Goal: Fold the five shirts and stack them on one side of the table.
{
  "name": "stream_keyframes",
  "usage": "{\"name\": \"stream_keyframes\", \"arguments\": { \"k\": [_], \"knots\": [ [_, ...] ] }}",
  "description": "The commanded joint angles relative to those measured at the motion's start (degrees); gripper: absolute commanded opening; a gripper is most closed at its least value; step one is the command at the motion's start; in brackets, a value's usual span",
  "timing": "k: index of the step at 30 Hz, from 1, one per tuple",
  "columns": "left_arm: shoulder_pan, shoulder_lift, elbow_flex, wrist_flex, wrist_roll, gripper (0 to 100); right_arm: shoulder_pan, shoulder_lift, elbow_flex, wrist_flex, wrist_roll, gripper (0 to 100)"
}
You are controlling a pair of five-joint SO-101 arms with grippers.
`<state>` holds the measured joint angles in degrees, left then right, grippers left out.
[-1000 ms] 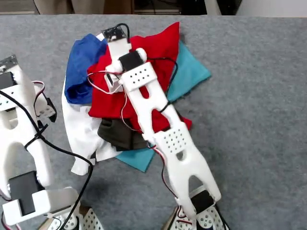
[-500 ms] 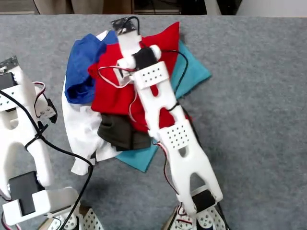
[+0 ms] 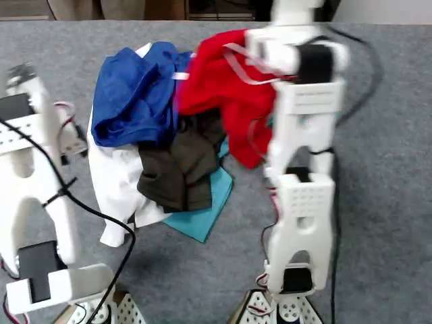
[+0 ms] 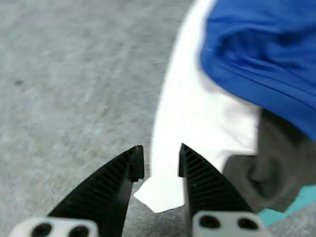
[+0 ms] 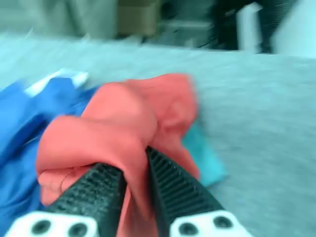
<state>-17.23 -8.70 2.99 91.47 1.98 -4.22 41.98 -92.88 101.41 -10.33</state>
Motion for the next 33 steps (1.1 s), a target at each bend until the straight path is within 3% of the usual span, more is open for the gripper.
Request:
{"name": "stream_keyframes", "arguments": {
  "k": [1,6,11,15,26,33],
  "knots": [
    [7.82,-1.71,-2.9,-1.05,0.44,25,10.24,-4.26,-1.98,0.97,0.62,0.5],
    [15.91,-1.63,-2.81,-6.33,10.37,43,18.51,-2.95,0.48,0.97,3.43,0.4],
    [23.03,5.49,-3.69,-13.89,13.54,43,17.98,0.57,9.19,0.88,9.32,0.4],
    [23.21,17.71,-10.37,-16.0,14.95,43,15.96,4.7,12.62,0.7,9.41,0.4],
    [23.82,52.7,-40.26,-4.31,14.59,42,7.69,19.12,2.95,0.7,9.32,0.4],
    [25.67,71.34,-58.9,6.59,10.11,24,7.52,27.12,-2.68,0.62,9.41,0.4]
  ]
}}
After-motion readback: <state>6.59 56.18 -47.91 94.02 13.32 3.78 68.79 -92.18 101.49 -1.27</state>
